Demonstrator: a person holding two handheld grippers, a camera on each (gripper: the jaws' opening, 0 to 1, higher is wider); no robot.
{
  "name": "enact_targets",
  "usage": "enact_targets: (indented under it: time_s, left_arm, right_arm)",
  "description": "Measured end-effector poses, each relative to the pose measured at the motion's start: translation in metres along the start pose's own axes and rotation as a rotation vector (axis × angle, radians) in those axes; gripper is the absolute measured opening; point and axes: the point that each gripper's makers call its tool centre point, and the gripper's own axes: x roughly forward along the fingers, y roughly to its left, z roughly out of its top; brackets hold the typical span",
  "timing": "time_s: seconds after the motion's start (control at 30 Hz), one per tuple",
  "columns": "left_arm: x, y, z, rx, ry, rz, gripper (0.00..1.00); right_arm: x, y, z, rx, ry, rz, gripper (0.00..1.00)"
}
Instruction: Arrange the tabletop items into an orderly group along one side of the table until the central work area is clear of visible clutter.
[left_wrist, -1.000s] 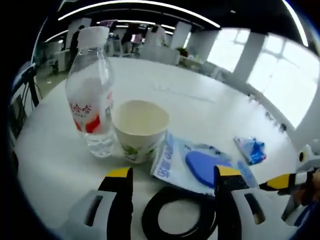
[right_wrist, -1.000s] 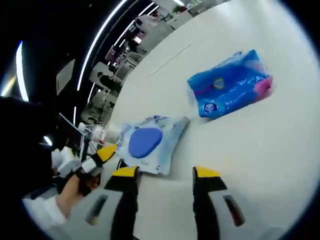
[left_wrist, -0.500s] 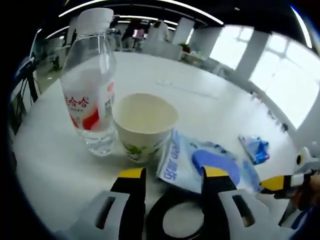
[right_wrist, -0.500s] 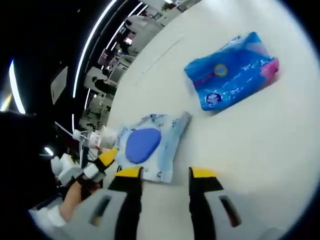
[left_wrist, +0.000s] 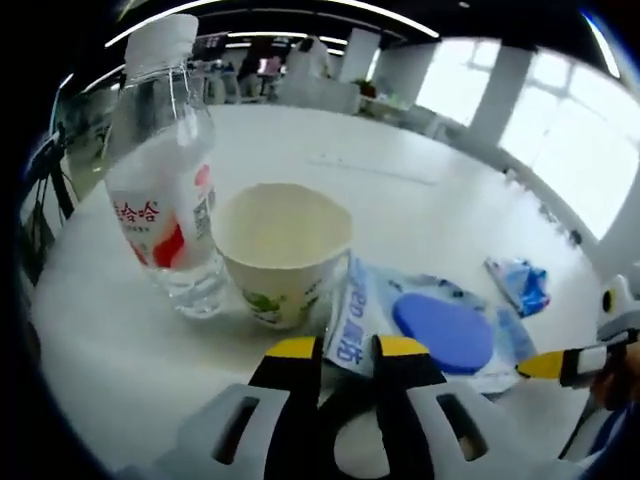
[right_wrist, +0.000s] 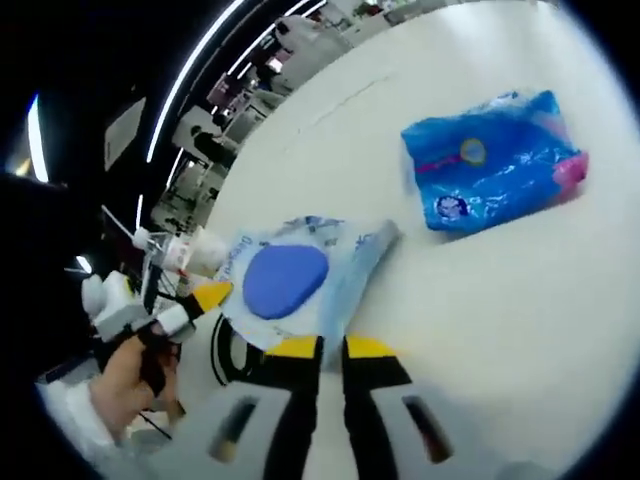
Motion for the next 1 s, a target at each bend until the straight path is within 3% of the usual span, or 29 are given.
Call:
enact_targets:
  time_s: [0.03, 0.17, 0.37, 0.53, 0.73, 1.0]
  left_arm:
    - [-0.001, -0.001, 0.001, 0.012, -0.004, 0.000, 0.12]
    - [-0.003, -0.005, 0.008, 0.105, -0.025, 0.007, 0.00]
    - [-0.004, -0.008, 0.008, 0.089, -0.029, -0.006, 0.00]
    - [-0.008, -0.018, 0.014, 0.100, -0.064, -0.045, 0.00]
    - [-0.010, -0.027, 0.030, 0.108, -0.121, -0.048, 0.00]
    - [-0.007, -0.028, 0.035, 0.111, -0.137, -0.038, 0.00]
  right_arm:
    - [-0.001, -0.001, 0.003, -0.076, -0.003, -0.016, 0.02]
    - [-0.004, 0.005, 0.016, -0.233, -0.029, -0.027, 0.00]
    - [-0.009, 0.005, 0.030, -0.344, -0.048, -0.048, 0.00]
    - [-0.017, 0.006, 0.050, -0.564, -0.077, -0.069, 0.00]
    - [-0.020, 0.012, 0.074, -0.682, -0.098, -0.085, 0.00]
    - [-0.013, 0.014, 0.096, -0.792, -0.097, -0.105, 0.00]
